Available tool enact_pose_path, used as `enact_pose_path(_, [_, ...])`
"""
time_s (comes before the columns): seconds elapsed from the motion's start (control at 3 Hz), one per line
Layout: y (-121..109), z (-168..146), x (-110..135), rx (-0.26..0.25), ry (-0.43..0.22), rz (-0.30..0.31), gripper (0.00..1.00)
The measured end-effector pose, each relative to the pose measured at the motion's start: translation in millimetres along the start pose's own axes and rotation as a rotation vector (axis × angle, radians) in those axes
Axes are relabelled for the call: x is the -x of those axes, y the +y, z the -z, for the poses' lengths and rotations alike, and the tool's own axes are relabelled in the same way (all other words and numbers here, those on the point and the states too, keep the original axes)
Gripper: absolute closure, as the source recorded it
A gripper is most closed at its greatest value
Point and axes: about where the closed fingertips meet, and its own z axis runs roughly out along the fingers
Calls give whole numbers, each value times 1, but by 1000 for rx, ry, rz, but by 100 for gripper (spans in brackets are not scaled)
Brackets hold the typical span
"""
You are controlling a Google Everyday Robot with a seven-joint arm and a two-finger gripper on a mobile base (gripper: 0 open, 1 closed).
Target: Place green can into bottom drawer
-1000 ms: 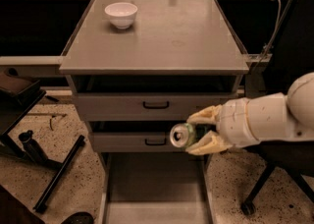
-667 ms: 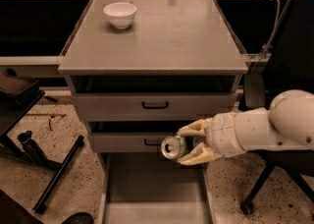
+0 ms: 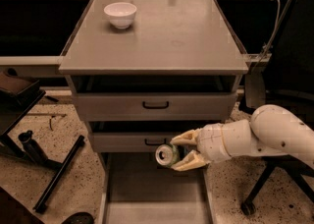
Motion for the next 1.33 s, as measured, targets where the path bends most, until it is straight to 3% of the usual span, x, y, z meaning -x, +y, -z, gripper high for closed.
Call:
enact_pose_path(0.33, [10, -13, -25, -7, -3, -34, 100])
enact_pose_path(0.67, [38, -46, -86, 10, 27, -73, 100])
enact_pose_path(1.0, [56, -77, -141, -14, 41, -99, 100])
enact_pose_path(1.33, [66, -116, -183, -16, 22, -119, 100])
